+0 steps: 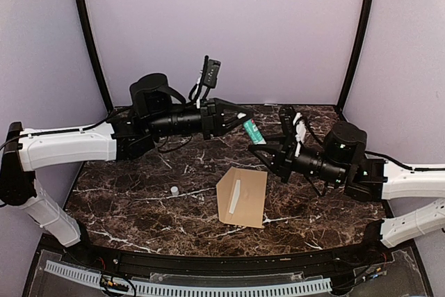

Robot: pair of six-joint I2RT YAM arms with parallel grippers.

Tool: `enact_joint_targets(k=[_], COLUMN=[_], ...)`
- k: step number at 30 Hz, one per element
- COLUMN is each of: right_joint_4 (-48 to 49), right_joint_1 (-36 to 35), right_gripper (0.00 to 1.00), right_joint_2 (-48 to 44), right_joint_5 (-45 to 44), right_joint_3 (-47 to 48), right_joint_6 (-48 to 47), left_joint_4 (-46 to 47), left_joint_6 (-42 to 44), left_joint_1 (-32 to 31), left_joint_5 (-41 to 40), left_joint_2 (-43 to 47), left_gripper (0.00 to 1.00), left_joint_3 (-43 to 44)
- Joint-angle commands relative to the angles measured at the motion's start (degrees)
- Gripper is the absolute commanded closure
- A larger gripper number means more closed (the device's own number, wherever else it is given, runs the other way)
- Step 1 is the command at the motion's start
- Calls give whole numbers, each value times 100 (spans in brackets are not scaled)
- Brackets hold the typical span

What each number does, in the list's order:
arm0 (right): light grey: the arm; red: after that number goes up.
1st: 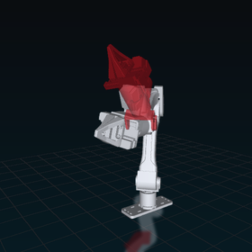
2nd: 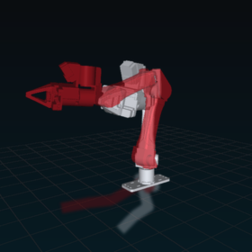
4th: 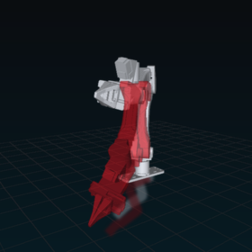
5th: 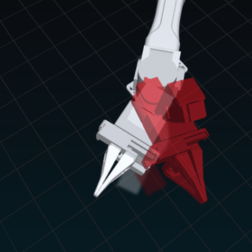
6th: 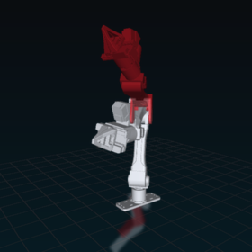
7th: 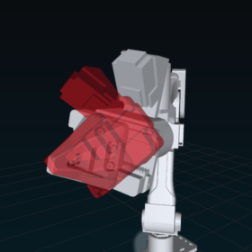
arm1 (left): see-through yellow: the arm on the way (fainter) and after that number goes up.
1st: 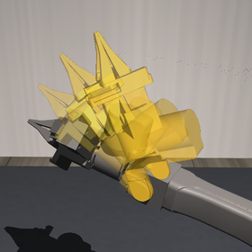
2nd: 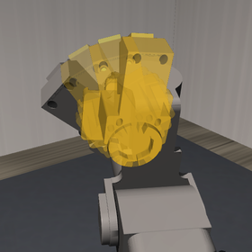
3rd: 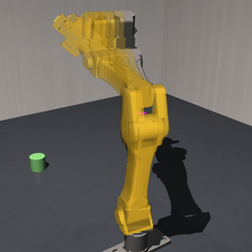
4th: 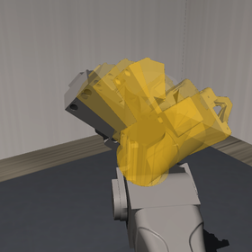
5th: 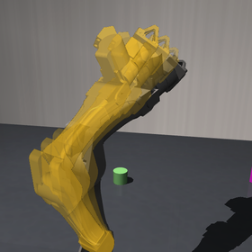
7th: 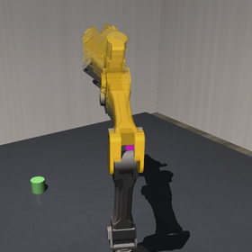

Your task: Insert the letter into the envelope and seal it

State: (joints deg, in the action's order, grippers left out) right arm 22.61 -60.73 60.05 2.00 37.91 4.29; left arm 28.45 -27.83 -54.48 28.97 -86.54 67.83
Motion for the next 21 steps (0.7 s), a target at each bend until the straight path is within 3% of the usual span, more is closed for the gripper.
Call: enact_joint_targets(k=[1, 7, 15, 21], right_joint_4=[-6, -98, -10, 277], right_joint_1=[20, 26, 28, 69], right_gripper=[80, 77, 100, 100], right_joint_2=[115, 179, 304, 243], right_joint_5=[168, 213, 673, 1551], right_joint_3=[252, 331, 370, 375], right_joint_6=[-102, -146, -161, -71], left_joint_4=[-213, -543, -1040, -989], left_joint_6=[213, 466, 946, 1338], left_joint_1=[-20, -24, -23, -19], left_joint_5=[225, 293, 582, 1549], left_joint_2=[-69, -100, -139, -152], left_gripper=[98, 98, 98, 98], left_joint_3=[267, 356, 485, 434])
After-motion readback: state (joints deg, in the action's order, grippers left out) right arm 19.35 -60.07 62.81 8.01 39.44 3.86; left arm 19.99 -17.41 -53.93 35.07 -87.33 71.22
